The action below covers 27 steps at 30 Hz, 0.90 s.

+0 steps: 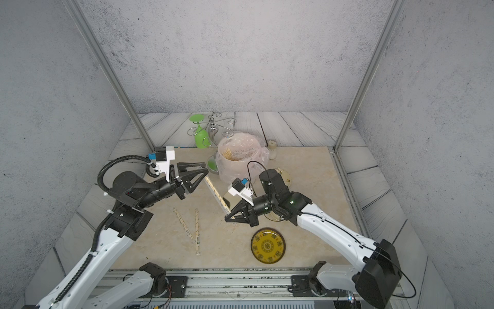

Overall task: Remove the packaging of disposable chopsticks
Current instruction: Remove the packet bag from the disposable chopsticks.

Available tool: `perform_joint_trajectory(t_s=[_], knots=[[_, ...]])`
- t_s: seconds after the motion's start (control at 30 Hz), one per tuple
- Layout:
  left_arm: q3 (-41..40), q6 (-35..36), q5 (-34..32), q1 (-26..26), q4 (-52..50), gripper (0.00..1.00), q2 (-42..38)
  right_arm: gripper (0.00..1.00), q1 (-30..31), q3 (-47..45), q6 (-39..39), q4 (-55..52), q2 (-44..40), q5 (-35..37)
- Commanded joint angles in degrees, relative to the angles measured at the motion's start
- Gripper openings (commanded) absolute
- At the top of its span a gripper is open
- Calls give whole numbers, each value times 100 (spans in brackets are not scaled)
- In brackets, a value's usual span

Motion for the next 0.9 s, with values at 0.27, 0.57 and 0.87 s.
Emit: perform_joint_trajectory(t_s=[0.27, 0.57, 0.87], knots=[[35, 103, 55, 56, 208, 18, -77, 0, 13, 151, -123, -204, 118, -164], [41, 87, -52, 65, 180, 0, -66, 0, 13, 191, -63, -168, 98, -181], [99, 151, -831, 65, -238, 0, 37, 0, 178, 256, 938, 363, 41, 58]])
